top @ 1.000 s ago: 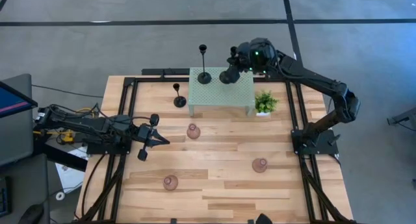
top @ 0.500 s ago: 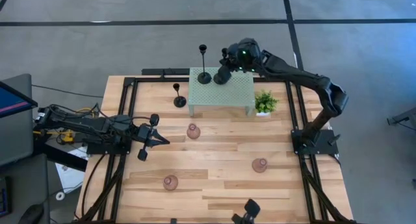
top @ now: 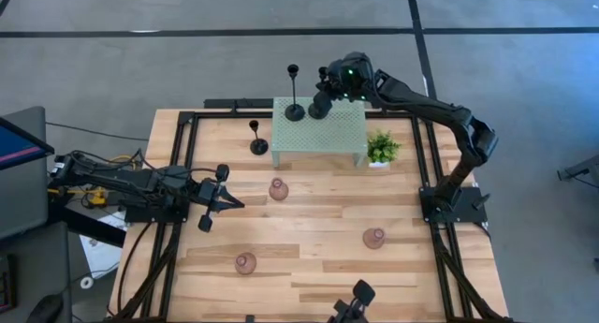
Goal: Pick & Place candle stick holders
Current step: Put the bottom black candle holder on the shelf aligned with the black candle holder
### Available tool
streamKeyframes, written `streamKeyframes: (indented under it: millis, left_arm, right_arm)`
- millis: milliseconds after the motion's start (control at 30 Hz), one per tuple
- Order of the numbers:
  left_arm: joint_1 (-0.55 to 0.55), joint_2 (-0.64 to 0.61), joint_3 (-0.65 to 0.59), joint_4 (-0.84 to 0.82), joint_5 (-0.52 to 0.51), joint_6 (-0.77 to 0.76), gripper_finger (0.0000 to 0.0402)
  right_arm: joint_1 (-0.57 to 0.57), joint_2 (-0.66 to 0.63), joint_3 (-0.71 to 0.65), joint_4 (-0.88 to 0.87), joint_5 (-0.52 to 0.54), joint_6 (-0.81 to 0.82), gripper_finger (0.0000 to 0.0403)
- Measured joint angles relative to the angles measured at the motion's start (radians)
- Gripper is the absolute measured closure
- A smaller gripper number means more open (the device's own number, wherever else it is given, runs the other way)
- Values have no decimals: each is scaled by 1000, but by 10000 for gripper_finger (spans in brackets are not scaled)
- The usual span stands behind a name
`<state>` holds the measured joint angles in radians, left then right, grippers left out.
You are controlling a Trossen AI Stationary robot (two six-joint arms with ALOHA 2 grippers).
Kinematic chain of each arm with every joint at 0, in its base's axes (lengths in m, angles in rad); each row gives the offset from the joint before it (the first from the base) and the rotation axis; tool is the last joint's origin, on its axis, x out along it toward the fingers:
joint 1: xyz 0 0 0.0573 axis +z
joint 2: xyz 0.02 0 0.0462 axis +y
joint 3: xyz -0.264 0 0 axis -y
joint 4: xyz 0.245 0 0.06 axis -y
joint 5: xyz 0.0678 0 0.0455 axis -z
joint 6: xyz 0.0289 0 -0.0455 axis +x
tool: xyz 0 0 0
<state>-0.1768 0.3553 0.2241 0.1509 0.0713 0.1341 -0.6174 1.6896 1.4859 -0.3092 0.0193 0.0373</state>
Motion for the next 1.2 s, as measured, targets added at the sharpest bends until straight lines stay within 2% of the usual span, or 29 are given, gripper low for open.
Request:
streamKeyframes:
  millis: [367,867,1200]
  left_arm:
    - [0,0,0,0,0,0,389]
    - [0,0,0,0,0,0,389]
    - [0,0,0,0,0,0,389]
  right_arm:
    - [-1,-33,-4,-62,4,-12,403]
    - [0,-32,-4,-46,0,-3,402]
    - [7,-32,-3,-42,0,-32,337]
